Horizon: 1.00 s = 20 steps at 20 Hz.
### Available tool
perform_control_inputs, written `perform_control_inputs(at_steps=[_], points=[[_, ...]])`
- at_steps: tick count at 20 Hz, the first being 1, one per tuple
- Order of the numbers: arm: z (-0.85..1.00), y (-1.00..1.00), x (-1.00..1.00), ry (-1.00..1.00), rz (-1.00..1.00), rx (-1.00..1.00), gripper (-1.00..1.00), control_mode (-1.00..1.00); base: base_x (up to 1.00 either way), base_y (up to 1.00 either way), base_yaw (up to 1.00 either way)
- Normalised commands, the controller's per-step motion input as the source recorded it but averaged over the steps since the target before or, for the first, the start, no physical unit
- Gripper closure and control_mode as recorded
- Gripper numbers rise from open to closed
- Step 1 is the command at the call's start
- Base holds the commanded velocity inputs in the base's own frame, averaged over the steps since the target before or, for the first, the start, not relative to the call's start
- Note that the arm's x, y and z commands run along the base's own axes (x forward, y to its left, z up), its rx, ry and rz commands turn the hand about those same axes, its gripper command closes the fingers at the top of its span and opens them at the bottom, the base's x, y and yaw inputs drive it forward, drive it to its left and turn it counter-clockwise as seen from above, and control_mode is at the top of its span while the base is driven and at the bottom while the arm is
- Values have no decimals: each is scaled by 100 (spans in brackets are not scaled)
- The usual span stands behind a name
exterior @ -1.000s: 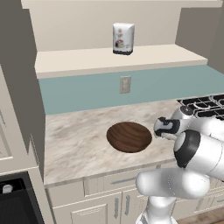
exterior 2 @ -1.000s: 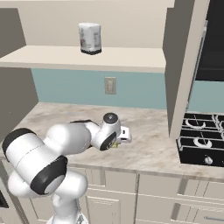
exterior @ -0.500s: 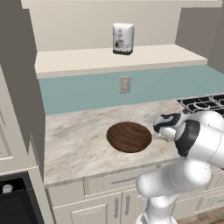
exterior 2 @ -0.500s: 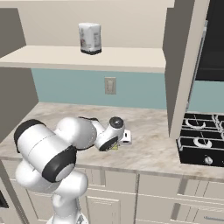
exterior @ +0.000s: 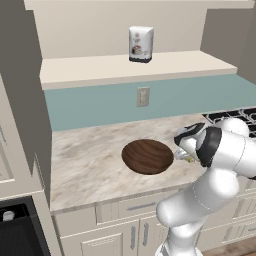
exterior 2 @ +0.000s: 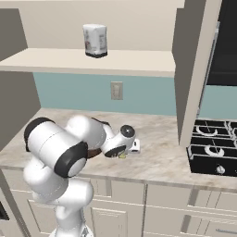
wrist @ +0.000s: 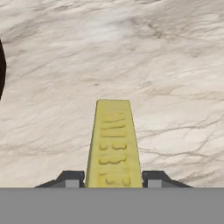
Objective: Pick the egg and butter from the fridge and place them by the bowl for mixing.
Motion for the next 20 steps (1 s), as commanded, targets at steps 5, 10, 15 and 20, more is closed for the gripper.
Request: perform_control_inputs(at_steps=[5,10,15,20], points=[[-16,5,16,0,0,3,100,-100,0,0,0],[-13,8,16,0,0,3,100,-100,0,0,0],[-14,12,12,0,0,2,100,-100,0,0,0],[-15,18,7,0,0,0,-100,-100,0,0,0]])
